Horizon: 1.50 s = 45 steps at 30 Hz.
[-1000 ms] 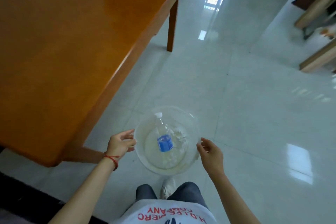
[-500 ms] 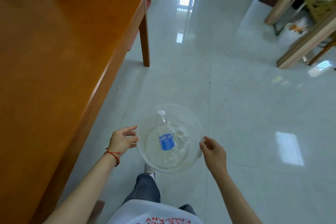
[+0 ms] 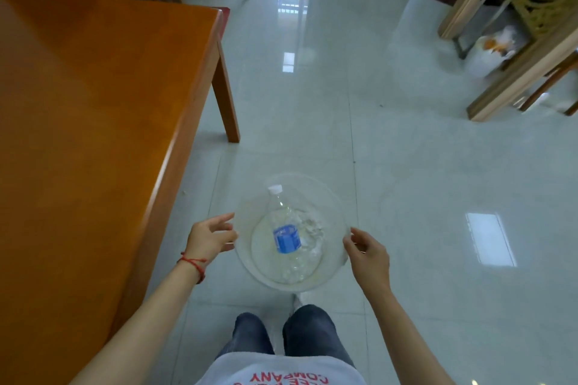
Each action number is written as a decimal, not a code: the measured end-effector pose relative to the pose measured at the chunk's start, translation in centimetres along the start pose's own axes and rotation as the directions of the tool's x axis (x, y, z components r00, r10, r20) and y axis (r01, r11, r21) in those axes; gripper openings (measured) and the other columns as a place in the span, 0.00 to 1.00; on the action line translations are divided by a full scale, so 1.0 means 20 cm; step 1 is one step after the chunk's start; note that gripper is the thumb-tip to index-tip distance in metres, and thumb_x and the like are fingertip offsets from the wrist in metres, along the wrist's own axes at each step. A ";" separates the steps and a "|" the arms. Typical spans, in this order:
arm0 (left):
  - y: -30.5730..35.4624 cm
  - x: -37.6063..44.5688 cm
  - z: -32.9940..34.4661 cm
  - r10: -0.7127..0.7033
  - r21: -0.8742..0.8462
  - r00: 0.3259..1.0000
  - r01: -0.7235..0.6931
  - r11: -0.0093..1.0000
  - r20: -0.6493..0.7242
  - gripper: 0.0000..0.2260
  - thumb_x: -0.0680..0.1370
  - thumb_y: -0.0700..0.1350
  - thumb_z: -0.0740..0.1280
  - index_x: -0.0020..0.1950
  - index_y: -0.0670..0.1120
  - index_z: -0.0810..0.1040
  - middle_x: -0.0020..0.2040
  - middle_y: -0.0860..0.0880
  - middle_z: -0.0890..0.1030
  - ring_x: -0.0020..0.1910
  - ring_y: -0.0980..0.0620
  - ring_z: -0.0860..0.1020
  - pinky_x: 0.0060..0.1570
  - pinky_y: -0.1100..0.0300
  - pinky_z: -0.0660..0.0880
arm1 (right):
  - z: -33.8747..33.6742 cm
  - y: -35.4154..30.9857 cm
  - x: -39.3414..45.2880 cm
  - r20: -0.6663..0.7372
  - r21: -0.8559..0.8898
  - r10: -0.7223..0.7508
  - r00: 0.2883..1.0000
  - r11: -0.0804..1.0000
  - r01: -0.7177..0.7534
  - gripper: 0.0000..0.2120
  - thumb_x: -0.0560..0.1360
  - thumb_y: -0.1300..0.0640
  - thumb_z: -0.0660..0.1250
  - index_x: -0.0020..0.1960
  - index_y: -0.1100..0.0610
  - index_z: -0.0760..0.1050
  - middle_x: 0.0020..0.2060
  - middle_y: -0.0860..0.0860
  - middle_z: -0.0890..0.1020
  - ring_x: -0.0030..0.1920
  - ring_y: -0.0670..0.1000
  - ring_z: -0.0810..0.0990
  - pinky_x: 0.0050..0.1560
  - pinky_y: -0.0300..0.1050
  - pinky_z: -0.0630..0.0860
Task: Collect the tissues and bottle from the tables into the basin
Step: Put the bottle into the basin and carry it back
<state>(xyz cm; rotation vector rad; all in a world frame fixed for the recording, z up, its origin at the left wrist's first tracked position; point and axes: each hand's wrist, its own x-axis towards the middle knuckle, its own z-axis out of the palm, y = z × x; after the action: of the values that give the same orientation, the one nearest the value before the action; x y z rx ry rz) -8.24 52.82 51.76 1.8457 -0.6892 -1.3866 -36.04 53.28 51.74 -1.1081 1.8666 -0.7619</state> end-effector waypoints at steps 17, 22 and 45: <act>0.74 1.04 0.30 -0.044 -0.028 0.994 0.041 0.999 -0.105 0.22 0.71 0.32 0.68 0.65 0.39 0.72 0.51 0.41 0.78 0.49 0.42 0.78 0.48 0.54 0.76 | 0.18 -0.60 1.35 0.129 -0.028 -0.031 0.991 0.999 0.035 0.13 0.74 0.59 0.65 0.58 0.59 0.77 0.39 0.47 0.79 0.39 0.38 0.76 0.34 0.24 0.72; 0.88 1.36 0.27 -0.052 0.009 0.994 0.053 0.999 -0.099 0.22 0.70 0.34 0.69 0.64 0.41 0.73 0.54 0.39 0.79 0.51 0.42 0.78 0.46 0.55 0.77 | 0.35 -0.73 1.62 0.139 -0.010 0.001 0.990 1.000 0.001 0.12 0.74 0.60 0.66 0.57 0.58 0.77 0.37 0.40 0.78 0.37 0.38 0.77 0.35 0.20 0.70; 0.64 2.74 0.35 -0.291 -0.071 0.941 0.283 0.957 -0.170 0.24 0.69 0.27 0.67 0.65 0.35 0.70 0.51 0.39 0.76 0.43 0.44 0.75 0.30 0.69 0.77 | 1.28 -0.49 2.78 0.197 -0.082 0.170 0.966 0.984 -0.157 0.11 0.73 0.61 0.66 0.55 0.57 0.79 0.43 0.48 0.81 0.40 0.38 0.78 0.36 0.20 0.70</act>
<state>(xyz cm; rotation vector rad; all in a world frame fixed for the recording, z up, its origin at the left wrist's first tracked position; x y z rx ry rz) 0.49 1.50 29.16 2.0646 -0.3015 -1.3791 -25.40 -3.19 28.43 -1.0172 1.7933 -0.4774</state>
